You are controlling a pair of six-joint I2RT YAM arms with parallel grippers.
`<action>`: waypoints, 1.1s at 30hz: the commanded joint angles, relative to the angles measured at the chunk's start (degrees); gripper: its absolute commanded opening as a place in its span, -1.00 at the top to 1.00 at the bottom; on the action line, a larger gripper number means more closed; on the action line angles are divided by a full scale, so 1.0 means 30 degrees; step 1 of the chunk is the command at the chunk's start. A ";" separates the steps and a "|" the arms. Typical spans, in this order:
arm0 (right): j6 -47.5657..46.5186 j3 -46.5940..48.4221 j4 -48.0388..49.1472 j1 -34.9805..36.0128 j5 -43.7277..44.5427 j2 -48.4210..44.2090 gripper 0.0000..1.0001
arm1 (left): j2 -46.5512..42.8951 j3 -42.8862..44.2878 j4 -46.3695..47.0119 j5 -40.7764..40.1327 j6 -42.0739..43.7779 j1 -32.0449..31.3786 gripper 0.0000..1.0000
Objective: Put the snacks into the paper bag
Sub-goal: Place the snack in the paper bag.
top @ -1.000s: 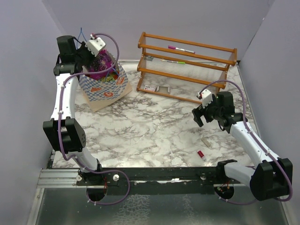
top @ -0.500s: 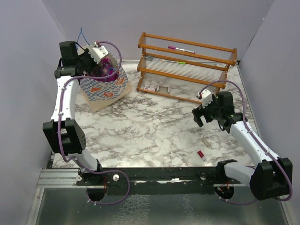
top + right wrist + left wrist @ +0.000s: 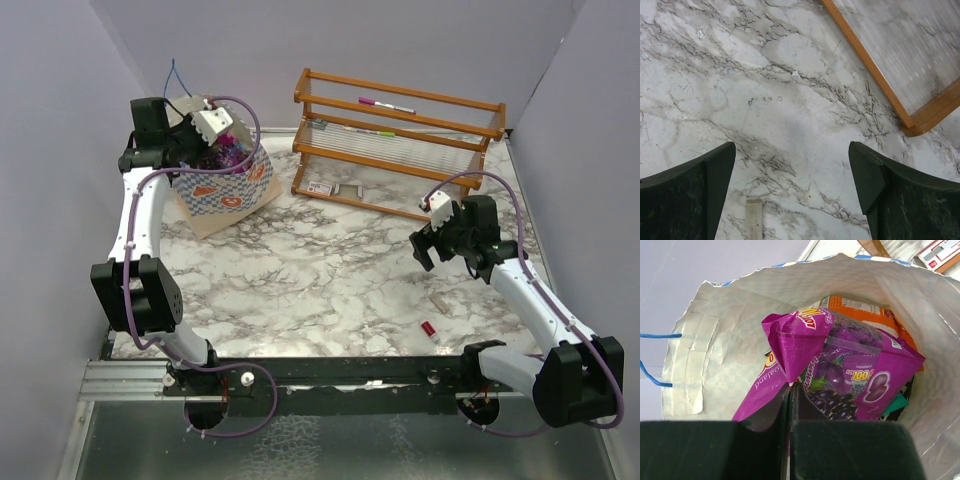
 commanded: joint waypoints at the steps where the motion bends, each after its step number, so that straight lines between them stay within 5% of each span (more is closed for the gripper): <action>1: -0.0188 -0.0164 0.0472 0.0130 -0.0230 0.0003 -0.92 | -0.0783 0.0435 0.0380 0.0721 0.0223 -0.0115 1.00; 28: -0.0296 -0.0233 0.0508 0.0123 -0.0170 0.0124 -0.92 | 0.3076 0.4710 -0.5687 0.0692 0.2545 -0.0877 0.88; 33: -0.0268 -0.0236 0.0486 0.0130 -0.0171 0.0090 -0.92 | 0.2937 0.5087 -0.6347 0.0657 0.2548 -0.0871 0.53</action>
